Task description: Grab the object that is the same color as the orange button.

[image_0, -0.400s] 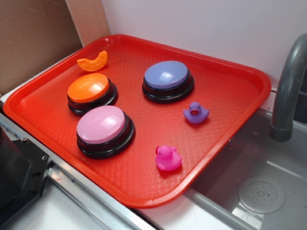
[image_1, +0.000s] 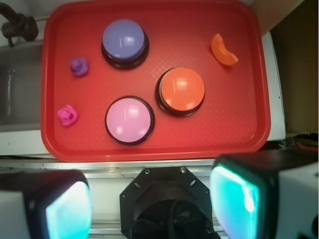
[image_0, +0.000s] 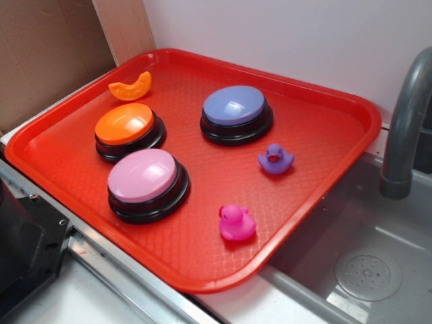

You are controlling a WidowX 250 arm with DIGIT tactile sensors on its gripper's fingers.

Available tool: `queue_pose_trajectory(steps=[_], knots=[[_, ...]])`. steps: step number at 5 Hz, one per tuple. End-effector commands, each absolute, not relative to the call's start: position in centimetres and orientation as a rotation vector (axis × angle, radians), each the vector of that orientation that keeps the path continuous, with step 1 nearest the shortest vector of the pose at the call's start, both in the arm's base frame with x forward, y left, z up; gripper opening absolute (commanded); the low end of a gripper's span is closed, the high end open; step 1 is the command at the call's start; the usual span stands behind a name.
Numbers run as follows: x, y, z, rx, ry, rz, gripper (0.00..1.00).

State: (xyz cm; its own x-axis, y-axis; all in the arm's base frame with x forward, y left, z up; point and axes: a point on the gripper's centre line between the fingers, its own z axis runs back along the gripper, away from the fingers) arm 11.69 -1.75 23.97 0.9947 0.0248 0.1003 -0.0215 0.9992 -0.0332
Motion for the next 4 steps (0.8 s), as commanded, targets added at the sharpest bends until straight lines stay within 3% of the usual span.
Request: queue_pose_trajectory(steps=[1,3,4], knots=[[18.3,1.4,22.5,0.008,-0.019,-0.068,1.00],[22.1,4.5,19.9,0.013,0.053,-0.128,1.00],[23.6,6.5,16.6,-0.003,0.122,-0.270,1.00]])
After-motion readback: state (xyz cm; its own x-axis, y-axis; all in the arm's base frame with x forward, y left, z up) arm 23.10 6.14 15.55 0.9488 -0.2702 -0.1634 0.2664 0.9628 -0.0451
